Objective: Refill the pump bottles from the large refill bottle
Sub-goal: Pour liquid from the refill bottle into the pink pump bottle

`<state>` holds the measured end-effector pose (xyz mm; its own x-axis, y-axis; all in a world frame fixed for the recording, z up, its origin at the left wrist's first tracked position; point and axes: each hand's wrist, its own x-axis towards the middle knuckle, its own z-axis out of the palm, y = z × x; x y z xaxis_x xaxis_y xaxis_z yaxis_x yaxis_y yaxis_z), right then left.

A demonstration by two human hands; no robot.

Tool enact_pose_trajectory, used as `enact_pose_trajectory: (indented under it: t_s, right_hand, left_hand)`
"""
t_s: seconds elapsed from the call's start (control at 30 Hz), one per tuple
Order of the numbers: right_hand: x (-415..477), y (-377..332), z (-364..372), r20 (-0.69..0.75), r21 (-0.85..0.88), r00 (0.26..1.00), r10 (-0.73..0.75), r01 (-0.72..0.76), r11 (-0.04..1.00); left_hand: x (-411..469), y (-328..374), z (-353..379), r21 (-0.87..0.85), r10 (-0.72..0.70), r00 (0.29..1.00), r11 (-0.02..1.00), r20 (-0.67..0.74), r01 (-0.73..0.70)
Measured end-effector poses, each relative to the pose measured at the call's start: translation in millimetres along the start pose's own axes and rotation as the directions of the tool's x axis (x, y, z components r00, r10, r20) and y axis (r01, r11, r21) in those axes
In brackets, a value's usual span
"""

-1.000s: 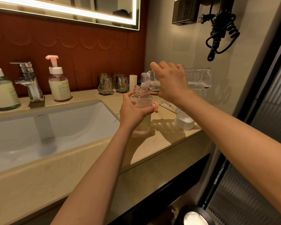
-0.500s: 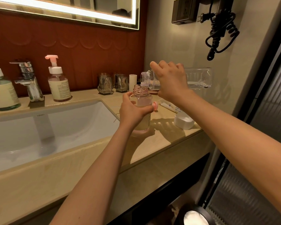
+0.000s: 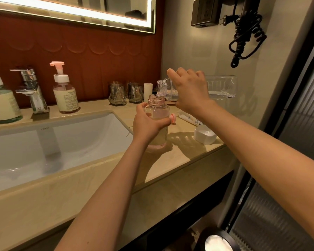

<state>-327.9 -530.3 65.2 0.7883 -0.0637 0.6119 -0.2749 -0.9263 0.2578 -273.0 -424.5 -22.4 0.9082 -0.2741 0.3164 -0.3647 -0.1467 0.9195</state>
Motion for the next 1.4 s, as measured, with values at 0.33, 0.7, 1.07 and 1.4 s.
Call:
enact_pose_trajectory:
  t_s: [0.33, 0.7, 1.07, 1.4]
  right_hand:
    - [0.4, 0.1, 0.3, -0.007, 0.001, 1.000, -0.001, 0.001, 1.000]
    - [0.7, 0.2, 0.3, 0.000, -0.015, 1.000, -0.002, 0.002, 1.000]
    - [0.3, -0.4, 0.4, -0.006, -0.012, 1.000, -0.002, 0.002, 1.000]
    - [1.2, -0.1, 1.5, -0.008, -0.021, 1.000, -0.005, 0.005, 1.000]
  left_hand:
    - [-0.4, -1.2, -0.4, -0.004, 0.008, 1.000, 1.000, -0.004, -0.008]
    - [0.2, -1.3, -0.4, -0.003, 0.002, 1.000, 1.000, -0.003, -0.002]
    - [0.5, -1.0, -0.1, -0.003, -0.003, 1.000, 1.000, 0.001, 0.003]
    - [-0.2, -0.4, 0.1, -0.001, -0.007, 1.000, 1.000, -0.003, 0.007]
